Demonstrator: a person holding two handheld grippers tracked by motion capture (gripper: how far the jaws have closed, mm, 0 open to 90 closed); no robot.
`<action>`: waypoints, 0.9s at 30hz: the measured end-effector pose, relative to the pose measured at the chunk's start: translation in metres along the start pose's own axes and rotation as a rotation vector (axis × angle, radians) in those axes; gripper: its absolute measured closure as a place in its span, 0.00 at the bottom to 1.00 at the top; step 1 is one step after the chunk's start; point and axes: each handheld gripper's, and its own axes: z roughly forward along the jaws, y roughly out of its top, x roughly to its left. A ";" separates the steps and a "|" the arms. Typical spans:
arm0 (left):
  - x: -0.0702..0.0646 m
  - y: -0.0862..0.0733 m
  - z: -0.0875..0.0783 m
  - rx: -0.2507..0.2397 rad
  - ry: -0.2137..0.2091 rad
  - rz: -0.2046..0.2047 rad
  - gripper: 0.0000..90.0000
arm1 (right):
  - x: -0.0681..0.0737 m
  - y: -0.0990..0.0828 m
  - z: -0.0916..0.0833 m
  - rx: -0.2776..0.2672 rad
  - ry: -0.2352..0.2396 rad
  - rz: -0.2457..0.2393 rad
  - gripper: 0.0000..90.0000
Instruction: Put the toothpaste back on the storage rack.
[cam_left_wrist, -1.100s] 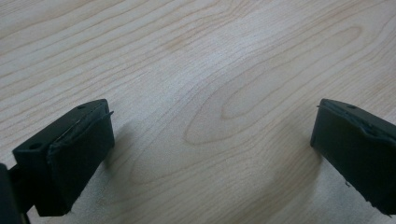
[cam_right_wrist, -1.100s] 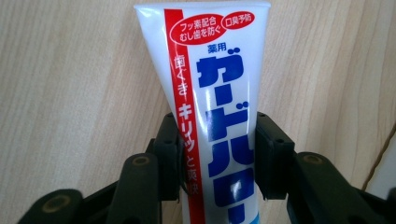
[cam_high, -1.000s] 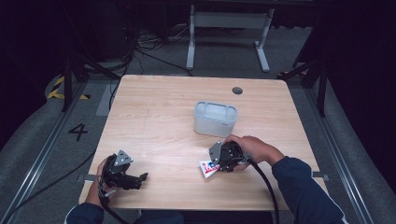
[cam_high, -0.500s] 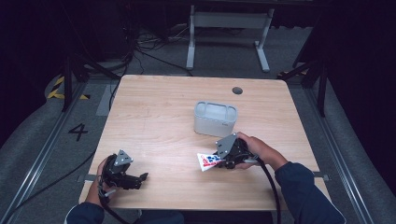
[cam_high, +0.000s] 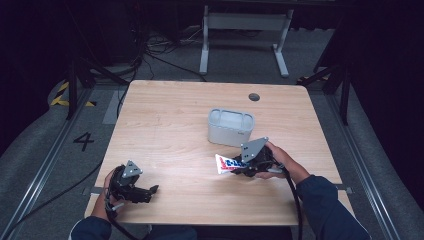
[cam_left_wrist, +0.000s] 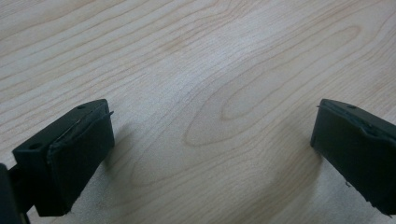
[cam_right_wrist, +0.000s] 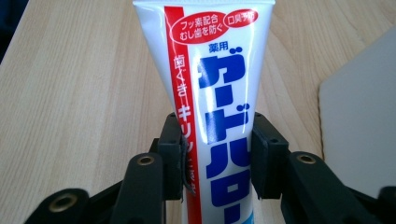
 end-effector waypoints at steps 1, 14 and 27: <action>0.000 0.000 0.000 0.000 -0.001 -0.002 0.00 | 0.000 -0.001 -0.001 -0.008 -0.005 0.013 0.70; 0.000 0.000 0.000 0.000 0.000 -0.001 0.00 | -0.003 -0.004 -0.014 -0.093 -0.053 0.070 0.70; 0.000 0.000 0.000 0.001 -0.001 0.001 0.00 | -0.004 -0.002 -0.027 -0.206 -0.146 0.122 0.70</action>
